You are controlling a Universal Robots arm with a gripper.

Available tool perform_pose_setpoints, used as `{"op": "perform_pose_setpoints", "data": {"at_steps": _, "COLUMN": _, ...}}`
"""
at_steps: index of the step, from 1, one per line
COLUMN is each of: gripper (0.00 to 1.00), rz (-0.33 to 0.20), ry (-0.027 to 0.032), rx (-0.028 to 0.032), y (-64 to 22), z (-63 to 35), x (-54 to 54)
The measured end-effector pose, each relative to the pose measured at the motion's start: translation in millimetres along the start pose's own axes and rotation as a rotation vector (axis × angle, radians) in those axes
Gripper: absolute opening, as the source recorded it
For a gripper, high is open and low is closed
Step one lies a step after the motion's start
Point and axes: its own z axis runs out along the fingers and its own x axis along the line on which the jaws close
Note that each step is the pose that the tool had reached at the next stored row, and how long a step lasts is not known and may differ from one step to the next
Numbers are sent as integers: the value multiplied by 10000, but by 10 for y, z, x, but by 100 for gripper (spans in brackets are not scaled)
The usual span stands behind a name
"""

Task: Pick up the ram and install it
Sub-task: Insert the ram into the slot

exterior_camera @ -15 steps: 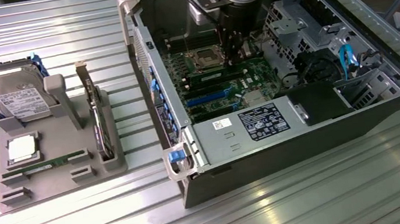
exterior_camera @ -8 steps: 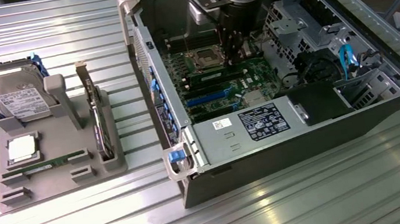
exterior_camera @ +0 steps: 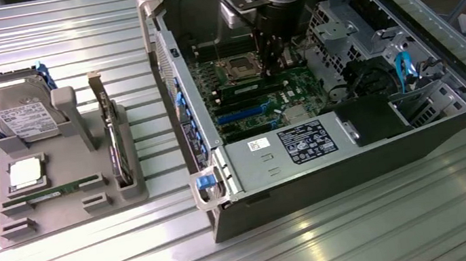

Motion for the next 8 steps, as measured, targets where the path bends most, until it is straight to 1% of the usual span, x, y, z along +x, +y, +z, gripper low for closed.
{"op": "perform_pose_setpoints", "data": {"at_steps": 8, "gripper": 12, "rz": 21, "ry": 1, "rx": -1, "y": 0, "z": 2, "x": 0}}
